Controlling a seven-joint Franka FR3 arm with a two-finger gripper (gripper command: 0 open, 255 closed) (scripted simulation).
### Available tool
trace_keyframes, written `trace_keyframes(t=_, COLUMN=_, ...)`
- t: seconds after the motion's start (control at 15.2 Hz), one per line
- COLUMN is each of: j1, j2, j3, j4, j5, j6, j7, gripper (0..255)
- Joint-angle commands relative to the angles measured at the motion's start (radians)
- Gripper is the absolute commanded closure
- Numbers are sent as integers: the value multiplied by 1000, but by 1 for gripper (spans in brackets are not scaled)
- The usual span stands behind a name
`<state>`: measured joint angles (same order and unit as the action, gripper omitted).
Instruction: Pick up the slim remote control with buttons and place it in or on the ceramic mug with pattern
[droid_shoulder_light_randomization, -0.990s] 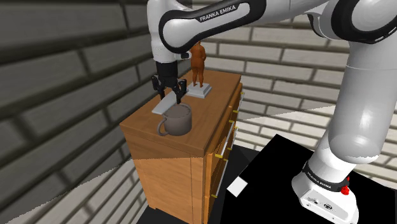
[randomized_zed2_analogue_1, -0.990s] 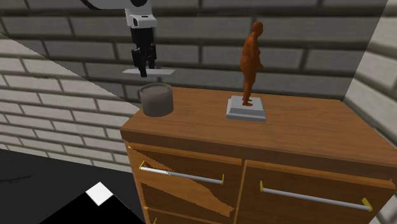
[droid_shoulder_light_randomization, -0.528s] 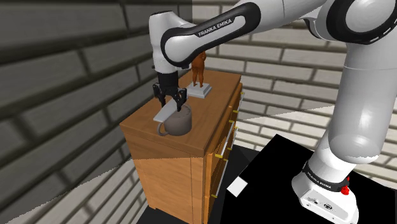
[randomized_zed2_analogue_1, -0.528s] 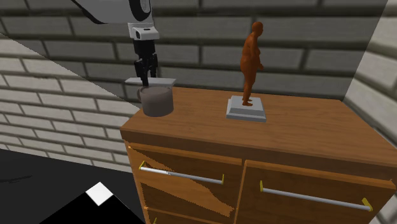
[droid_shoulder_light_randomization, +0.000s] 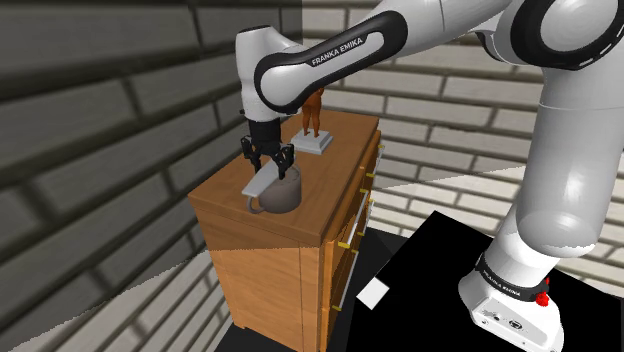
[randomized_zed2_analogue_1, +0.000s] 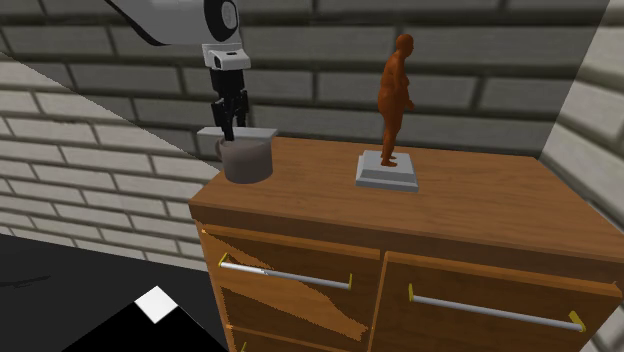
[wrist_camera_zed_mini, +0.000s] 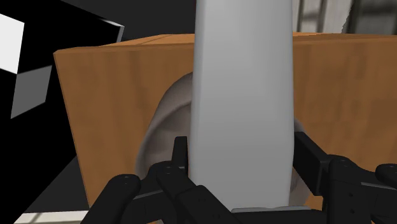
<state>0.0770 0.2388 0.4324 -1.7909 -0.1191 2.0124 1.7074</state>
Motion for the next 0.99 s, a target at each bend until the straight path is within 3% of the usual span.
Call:
trace_keyframes(t=0.0, j1=0, j2=0, j3=0, j4=0, j5=0, j6=0, j7=0, gripper=255)
trace_keyframes(t=0.07, j1=0, j2=0, j3=0, j4=0, j5=0, j6=0, j7=0, gripper=255)
trace_keyframes(t=0.13, j1=0, j2=0, j3=0, j4=0, j5=0, j6=0, j7=0, gripper=0)
trace_keyframes(t=0.46, j1=0, j2=0, j3=0, j4=0, j5=0, j6=0, j7=0, gripper=0)
trace_keyframes(t=0.73, j1=-1, j2=-30, j3=5, j4=90, j5=18, j6=-117, j7=-12, gripper=0)
trace_keyframes(t=0.92, j1=-1, j2=-30, j3=5, j4=90, j5=18, j6=-117, j7=-12, gripper=0)
